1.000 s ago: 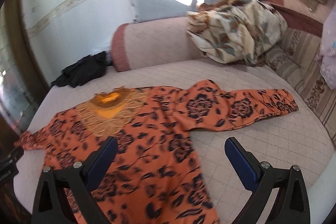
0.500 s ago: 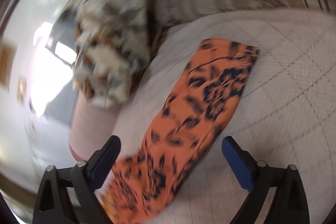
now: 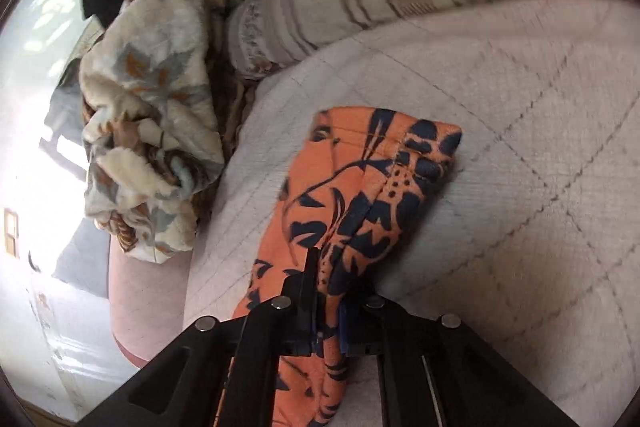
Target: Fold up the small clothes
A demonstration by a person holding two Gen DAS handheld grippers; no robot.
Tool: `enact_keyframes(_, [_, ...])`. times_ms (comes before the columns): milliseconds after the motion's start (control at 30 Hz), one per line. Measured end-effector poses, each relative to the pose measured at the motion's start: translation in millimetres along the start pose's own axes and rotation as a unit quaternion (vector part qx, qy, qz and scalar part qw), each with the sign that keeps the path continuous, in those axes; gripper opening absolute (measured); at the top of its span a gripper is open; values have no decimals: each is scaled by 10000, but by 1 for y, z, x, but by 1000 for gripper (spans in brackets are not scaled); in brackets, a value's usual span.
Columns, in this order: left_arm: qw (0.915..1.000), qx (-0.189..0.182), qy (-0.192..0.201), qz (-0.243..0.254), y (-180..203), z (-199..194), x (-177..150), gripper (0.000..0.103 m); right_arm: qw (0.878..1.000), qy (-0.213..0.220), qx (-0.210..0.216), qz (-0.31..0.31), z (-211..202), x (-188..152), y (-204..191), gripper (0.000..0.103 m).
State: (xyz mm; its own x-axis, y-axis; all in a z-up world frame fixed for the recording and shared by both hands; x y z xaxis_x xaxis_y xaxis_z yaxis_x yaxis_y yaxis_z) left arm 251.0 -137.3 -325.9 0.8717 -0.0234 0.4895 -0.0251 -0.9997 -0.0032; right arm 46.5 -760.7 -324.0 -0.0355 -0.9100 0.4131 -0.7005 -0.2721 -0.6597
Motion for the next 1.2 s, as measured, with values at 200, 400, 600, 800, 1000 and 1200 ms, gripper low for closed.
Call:
enact_keyframes(200, [9963,248,755,-316,-34,-36,24,103,9798,331,1582,-1174,-56,-29,-136,7])
enact_keyframes(400, [9843,925,1293,-763,-93,-50,51,103,9236,-650,3200,-2007,-78,-156,-279,7])
enact_keyframes(600, [9749,1214,1369,-1269,-149,-53,68,103,8860,-1949,3330,-2571,-33,-324,-345,7])
enact_keyframes(800, [9674,1251,1349,-1740,-184,-53,80,103,8585,-3168,2747,-2951,24,-456,-340,34])
enact_keyframes(1000, [9646,1073,1471,-1908,-190,-57,84,103,8035,-3402,3702,-3186,-11,-463,-360,82])
enact_keyframes(1200, [9780,349,1496,-1413,-146,-57,85,103,8069,-2686,3470,-3954,-50,-379,-334,82])
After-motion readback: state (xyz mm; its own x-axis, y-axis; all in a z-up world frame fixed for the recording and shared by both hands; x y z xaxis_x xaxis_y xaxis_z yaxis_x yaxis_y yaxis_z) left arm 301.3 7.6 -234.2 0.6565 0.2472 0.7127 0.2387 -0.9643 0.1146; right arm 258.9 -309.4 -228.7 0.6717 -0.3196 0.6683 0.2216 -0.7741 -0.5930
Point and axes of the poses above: each gripper's, at about its wrist camera, not at the fingertips, and z roughly the way its jaws point, y to its right, x to its top, the point moved 7 cm from there along z, roughly the way its jaws point, and after that the axes turned 11 degrees about -z, right-handed, at the moved point
